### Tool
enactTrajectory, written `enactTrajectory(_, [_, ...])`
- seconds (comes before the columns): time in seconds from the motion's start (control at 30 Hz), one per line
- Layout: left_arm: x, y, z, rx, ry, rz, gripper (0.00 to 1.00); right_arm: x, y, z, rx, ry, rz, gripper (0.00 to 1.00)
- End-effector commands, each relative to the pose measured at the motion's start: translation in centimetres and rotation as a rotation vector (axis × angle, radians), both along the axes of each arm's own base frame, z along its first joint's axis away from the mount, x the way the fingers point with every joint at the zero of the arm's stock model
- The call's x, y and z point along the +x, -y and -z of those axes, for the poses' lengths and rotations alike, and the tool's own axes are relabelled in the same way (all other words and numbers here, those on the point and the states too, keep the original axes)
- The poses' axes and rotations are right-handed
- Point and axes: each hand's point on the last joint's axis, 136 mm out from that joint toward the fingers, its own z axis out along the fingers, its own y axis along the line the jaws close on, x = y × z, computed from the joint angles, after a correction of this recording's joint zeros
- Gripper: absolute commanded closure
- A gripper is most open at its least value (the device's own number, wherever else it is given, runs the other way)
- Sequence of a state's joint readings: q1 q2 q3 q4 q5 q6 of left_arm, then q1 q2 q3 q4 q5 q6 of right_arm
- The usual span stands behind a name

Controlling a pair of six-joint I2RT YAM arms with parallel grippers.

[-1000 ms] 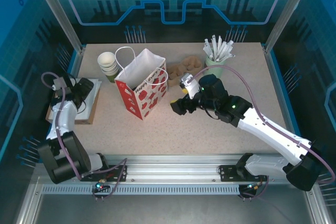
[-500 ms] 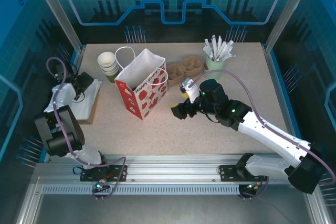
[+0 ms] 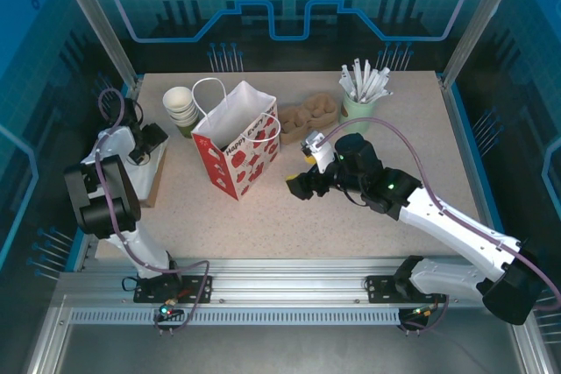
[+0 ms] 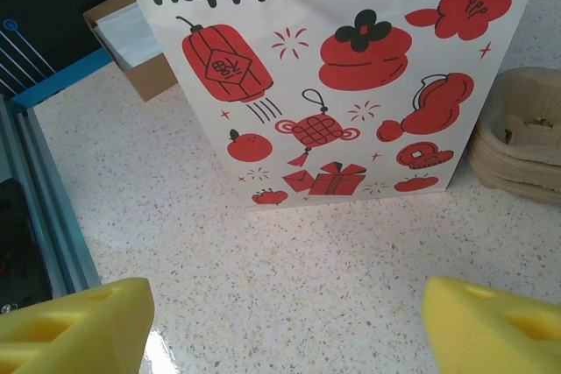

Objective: Pack the takeout coffee

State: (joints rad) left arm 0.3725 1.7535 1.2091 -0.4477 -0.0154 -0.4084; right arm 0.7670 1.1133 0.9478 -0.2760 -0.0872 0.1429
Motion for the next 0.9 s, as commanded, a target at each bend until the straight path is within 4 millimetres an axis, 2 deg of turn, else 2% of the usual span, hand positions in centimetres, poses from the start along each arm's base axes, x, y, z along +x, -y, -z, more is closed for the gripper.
enactTrajectory(0.0, [-0.1,0.0,0.3,0.015,-0.027,0.018,0.32,-0.4,-0.2,-0.6,0.024,0.012,-0.006,0.19])
enactTrajectory(0.23, [-0.1,0.2,0.8,0.004,-0.039,0.034,0.4,-0.5,-0.3,-0.5,0.024,0.008,-0.011,0.19])
enactTrajectory(0.33, [0.1,0.3,1.0,-0.003,-0.044,0.043,0.4,-0.5,-0.3,-0.5,0.024,0.007,-0.011,0.19])
enactTrajectory(0.53, [0.3,0.5,1.3,-0.022,-0.044,0.05,0.32,-0.5,-0.4,-0.3,0.019,0.002,-0.012,0.19])
enactTrajectory(0.87, [1.0,0.6,0.6,-0.037,-0.016,0.048,0.28,-0.5,-0.5,-0.1,0.017,-0.008,-0.019,0.19])
